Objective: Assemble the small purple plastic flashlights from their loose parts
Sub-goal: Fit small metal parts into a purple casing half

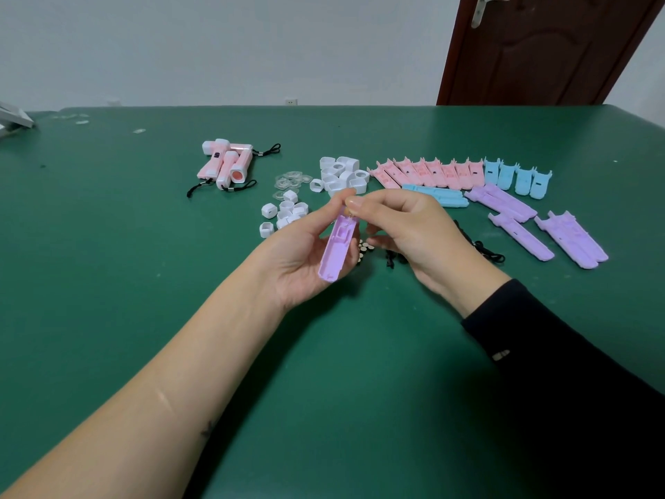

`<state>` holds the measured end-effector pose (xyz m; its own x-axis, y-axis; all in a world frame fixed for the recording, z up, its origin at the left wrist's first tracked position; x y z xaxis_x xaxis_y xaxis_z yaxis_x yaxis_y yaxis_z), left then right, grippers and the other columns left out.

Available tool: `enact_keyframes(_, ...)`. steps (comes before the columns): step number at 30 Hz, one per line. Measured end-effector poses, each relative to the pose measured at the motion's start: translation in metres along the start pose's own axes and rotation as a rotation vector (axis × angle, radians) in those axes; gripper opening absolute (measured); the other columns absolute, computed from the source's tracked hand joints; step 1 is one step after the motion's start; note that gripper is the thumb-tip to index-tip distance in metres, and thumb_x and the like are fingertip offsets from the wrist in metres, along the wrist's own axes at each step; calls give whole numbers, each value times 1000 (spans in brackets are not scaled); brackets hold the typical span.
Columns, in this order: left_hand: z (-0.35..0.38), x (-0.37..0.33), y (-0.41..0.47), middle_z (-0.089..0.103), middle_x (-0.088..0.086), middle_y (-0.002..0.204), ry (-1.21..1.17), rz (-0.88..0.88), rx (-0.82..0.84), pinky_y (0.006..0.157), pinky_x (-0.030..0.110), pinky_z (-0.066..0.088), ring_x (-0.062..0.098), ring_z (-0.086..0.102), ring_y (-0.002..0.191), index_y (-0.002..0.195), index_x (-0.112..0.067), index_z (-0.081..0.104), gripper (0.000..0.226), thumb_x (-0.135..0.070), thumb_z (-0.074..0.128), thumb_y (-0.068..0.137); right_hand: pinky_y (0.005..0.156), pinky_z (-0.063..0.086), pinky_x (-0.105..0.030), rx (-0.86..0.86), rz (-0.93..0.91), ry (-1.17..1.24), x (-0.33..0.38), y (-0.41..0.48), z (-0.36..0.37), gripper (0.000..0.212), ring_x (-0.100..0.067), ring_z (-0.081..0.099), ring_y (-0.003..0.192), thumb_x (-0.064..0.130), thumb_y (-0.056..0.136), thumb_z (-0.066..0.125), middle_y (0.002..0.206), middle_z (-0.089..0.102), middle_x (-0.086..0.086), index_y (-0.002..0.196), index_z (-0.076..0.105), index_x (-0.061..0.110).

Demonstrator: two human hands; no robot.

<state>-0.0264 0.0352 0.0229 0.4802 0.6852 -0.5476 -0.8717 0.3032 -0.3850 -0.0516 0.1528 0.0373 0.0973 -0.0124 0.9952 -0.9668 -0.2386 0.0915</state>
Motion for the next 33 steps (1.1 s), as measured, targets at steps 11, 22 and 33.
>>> enact_keyframes(11, -1, 1, 2, 62, 5, 76, 42, 20, -21, 53, 22, 53, 12, 52, 65, 77, -8, 78, 19, -21, 66, 84, 58, 39, -6, -29, -117, -84, 2, -2, 0, 13, 0, 52, 60, 23, 85, 71, 69, 65, 2, 74, 74, 16)
enact_keyframes(22, 1, 2, 2, 58, 10, 112, -45, 21, -9, 54, 23, 55, 14, 54, 72, 100, -10, 70, 18, -15, 65, 83, 63, 40, -8, -83, -164, -126, 2, -3, 3, 17, 1, 53, 60, 20, 85, 71, 63, 62, 14, 68, 70, 23)
enact_keyframes(33, 1, 1, 3, 56, 17, 135, -88, 30, -2, 96, 40, 51, 20, 50, 130, 113, -7, 68, 43, -7, 71, 70, 69, 44, -16, -113, -180, -161, 3, -4, 3, 12, -6, 55, 67, 22, 84, 72, 78, 67, -1, 73, 71, 19)
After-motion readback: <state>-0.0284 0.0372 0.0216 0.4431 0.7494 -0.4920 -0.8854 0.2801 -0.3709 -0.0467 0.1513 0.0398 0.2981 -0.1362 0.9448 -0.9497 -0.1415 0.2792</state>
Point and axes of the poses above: each hand's wrist, its own y-axis towards the middle knuckle, its own z-axis out of the palm, x = y × z, the point moved 4 cm from there along y, towards the middle knuckle
